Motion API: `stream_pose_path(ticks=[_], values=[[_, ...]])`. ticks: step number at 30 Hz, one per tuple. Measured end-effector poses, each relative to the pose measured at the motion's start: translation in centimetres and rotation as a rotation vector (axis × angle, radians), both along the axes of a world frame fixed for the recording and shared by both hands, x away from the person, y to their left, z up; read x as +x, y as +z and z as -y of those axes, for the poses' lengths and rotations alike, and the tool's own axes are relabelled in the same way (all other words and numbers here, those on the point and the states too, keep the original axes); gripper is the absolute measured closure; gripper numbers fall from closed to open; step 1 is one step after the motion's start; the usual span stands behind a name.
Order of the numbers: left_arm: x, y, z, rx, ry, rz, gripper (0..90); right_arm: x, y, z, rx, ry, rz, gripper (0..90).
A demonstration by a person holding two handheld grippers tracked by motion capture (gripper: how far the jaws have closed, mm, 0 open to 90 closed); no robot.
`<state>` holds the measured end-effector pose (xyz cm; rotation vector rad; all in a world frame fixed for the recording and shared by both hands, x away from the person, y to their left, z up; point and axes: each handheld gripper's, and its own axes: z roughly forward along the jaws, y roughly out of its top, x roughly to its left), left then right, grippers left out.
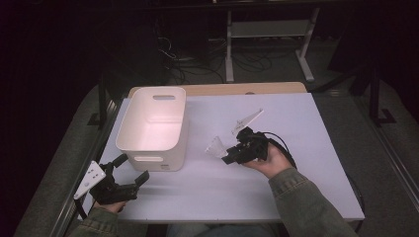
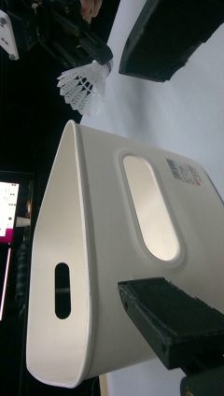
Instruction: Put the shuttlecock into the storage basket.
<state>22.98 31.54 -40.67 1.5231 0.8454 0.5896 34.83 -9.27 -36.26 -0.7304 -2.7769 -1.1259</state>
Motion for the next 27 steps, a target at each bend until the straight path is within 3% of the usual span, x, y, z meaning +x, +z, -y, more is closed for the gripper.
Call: stream_pose_path(ticks=[27], values=[[0.0, 0.0, 0.0, 0.001, 0.003, 0.003, 0.0, 0.7, 3.5, -0.5, 0.046, -0.005, 0.046, 63.9]])
